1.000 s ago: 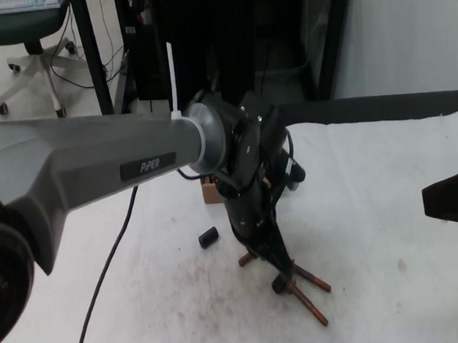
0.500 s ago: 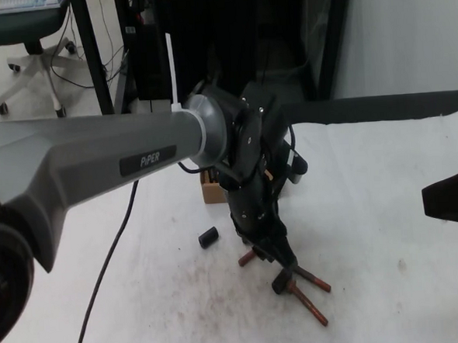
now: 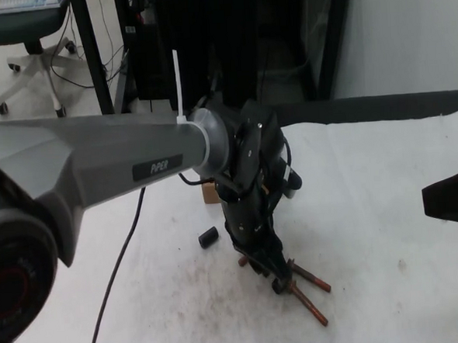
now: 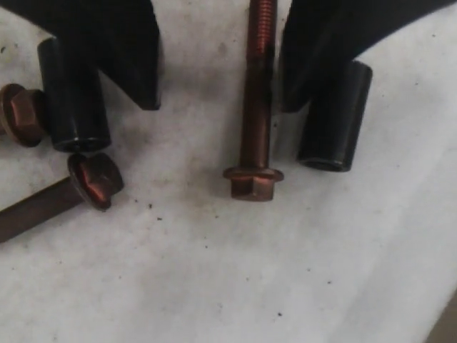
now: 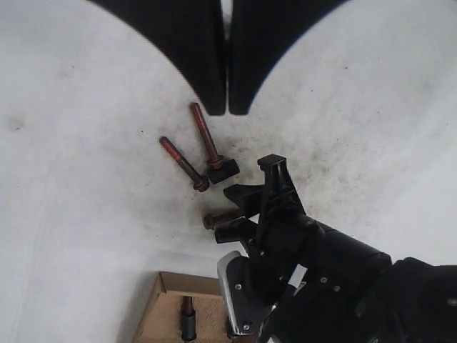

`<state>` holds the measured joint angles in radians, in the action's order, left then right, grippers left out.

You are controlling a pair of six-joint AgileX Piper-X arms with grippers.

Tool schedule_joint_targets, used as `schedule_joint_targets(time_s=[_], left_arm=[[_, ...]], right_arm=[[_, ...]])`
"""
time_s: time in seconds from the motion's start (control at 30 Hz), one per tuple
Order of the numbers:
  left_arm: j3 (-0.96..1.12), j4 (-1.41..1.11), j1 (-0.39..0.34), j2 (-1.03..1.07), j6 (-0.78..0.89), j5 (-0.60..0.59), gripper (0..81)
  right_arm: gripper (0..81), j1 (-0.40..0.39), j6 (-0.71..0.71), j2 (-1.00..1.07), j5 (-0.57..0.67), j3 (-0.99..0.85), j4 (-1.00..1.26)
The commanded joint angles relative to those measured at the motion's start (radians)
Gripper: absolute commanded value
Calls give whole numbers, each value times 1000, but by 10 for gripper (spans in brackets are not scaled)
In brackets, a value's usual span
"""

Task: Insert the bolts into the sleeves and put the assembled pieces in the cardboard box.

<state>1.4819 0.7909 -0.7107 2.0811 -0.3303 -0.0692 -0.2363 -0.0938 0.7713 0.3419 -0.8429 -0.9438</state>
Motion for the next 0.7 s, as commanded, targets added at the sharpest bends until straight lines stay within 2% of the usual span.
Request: schedule_joint_targets(time_s=[0.0,0.13,0.2,0.27,0.33,0.37,0.67], left_arm=[[5,-1,2,4,-5,8,470],[5,-19,7,16,-7,8,460],[5,-30,10,21,-7,8,405],[5,-36,13,25,-9,8,270],[5,-35,12,26,-24,8,42],[5,-35,12,26,-48,8,4],[8,53,12,23,-58,8,3]], right_arm=[[9,2,5,-6,15,1,8],[9,2,5,-6,15,1,8],[9,2,5,-6,15,1,8],[9,2,5,-6,15,1,8],[9,2,5,-6,15,4,8],[9,2,5,-6,12,5,8],[9,2,5,-6,8,55,6]])
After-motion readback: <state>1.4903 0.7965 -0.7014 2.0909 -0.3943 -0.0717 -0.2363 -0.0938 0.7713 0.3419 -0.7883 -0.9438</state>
